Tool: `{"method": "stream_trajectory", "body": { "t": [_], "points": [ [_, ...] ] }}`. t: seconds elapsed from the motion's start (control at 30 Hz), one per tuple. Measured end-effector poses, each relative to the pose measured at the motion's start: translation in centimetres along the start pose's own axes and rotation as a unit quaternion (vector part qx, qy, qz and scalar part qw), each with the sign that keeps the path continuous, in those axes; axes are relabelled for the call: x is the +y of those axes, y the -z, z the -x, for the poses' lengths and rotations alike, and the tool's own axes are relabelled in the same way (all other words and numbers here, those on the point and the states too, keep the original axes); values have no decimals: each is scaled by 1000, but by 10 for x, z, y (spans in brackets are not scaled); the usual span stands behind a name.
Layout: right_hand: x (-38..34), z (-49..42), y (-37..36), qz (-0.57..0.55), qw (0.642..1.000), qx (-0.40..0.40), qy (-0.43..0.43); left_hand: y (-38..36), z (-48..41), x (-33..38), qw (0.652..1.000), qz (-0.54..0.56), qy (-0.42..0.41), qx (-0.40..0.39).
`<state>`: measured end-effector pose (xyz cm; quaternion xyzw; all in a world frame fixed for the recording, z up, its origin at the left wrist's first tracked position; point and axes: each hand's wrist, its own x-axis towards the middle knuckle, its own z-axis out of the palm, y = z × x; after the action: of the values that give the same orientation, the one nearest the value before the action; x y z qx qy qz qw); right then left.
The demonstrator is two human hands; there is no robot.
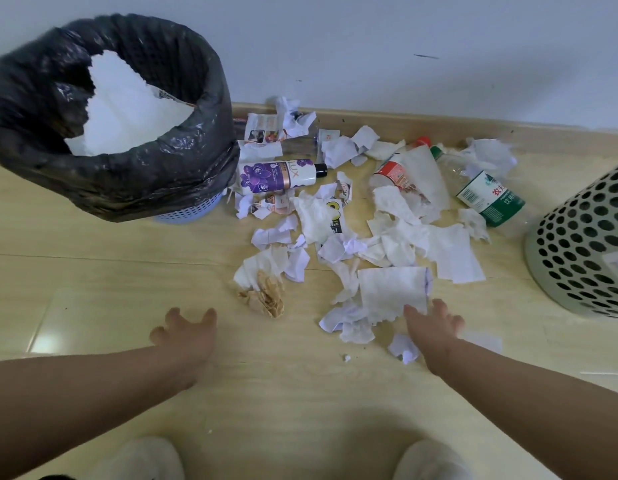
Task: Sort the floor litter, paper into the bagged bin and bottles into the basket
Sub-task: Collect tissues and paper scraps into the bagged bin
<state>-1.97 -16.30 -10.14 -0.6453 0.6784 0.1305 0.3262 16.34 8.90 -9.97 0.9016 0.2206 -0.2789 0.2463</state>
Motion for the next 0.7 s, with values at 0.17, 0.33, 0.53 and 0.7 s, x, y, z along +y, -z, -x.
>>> {"method": "stream_trajectory", "body": {
  "t": [0.17,0.33,0.53,0.7],
  "points": [
    [-21,13,-10,-42,998,-38,31,-18,18,30,997,27,-26,-64],
    [-61,23,-17,-220,967,-106,80,-35,38,75,983,112,-80,-125],
    [-109,26,4,-381,890,-167,185,-39,46,131,905,259,-167,-294],
    [-122,21,41,-362,891,-12,272,-20,43,165,874,250,-361,-207]
  ]
}}
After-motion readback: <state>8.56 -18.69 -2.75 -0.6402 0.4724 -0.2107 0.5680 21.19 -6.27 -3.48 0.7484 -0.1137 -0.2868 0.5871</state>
